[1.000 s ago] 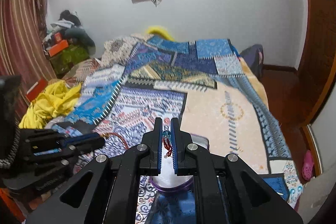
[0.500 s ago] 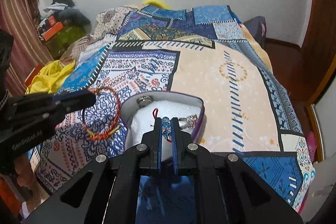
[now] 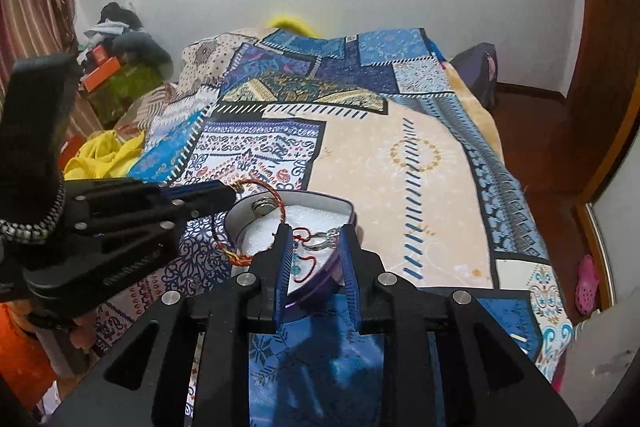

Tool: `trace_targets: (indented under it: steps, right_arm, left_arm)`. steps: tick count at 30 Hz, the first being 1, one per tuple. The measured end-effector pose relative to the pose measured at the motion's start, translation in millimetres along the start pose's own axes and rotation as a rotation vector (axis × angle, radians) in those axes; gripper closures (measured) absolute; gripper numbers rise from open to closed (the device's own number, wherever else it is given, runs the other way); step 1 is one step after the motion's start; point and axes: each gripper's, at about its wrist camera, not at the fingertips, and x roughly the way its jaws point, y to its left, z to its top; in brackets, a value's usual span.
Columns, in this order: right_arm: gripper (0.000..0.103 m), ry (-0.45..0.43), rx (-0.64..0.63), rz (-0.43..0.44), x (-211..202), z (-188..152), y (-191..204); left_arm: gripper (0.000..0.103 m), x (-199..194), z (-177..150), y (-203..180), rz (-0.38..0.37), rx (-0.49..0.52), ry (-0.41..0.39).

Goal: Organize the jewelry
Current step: 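Lower both bracelets into the heart tin while both grippers open to release them, then withdraw both grippers up from the heart tin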

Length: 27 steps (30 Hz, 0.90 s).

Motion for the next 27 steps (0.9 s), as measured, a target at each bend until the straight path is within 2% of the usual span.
trace_targets:
  steps: [11, 20, 27]
  right_arm:
    - [0.081, 0.003, -0.014, -0.012, 0.2, -1.6, 2.7]
    - [0.081, -0.023, -0.032, -0.019, -11.6, -0.2, 15.6]
    - [0.081, -0.058, -0.038, -0.024, -27.8, 1.7, 26.0]
  left_arm:
    - [0.098, 1.3, 0.2, -9.1, -0.019, 0.027, 0.019]
    - [0.097, -33.4, -3.9, -2.9, -0.021, 0.018, -0.026]
    - [0.089, -65.3, -11.8, 1.4, -0.018, 0.018, -0.063]
